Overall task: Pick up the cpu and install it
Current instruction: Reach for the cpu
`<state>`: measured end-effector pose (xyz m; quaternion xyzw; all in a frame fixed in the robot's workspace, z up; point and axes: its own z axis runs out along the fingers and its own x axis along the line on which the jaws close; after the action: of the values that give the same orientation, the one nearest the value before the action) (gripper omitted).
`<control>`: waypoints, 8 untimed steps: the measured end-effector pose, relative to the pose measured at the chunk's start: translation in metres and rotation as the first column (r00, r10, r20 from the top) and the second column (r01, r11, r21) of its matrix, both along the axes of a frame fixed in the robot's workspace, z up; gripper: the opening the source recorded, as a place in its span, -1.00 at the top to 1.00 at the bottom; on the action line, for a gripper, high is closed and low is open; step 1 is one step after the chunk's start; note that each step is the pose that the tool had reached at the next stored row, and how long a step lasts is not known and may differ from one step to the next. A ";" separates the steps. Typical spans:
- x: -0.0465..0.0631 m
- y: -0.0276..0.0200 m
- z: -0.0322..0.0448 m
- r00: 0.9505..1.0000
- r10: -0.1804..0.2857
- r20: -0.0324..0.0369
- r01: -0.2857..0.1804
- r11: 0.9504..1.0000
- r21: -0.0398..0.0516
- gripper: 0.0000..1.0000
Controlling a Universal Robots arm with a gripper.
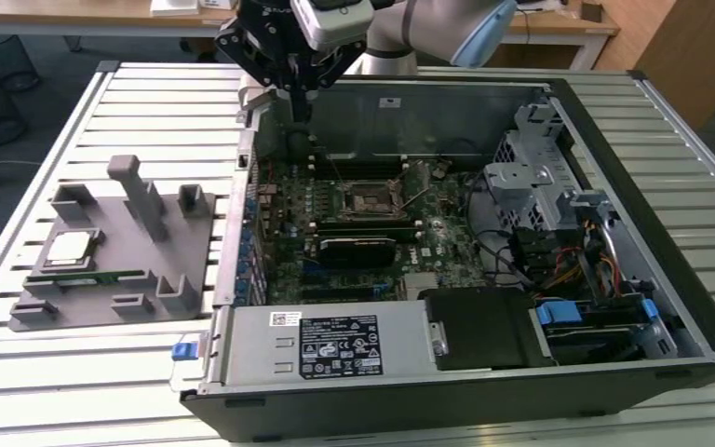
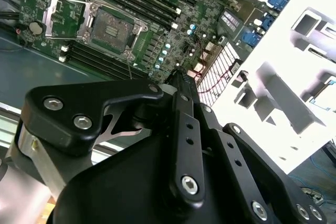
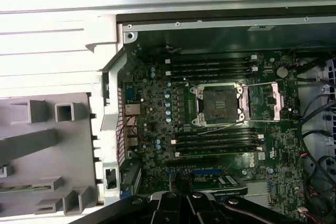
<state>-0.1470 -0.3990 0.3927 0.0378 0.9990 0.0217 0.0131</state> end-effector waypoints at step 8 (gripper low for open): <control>-0.006 0.0000 -0.0002 1.000 0.000 0.000 0.000 1.000 0.000 0.79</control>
<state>-0.1532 -0.3989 0.3925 0.0379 0.9990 0.0217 0.0131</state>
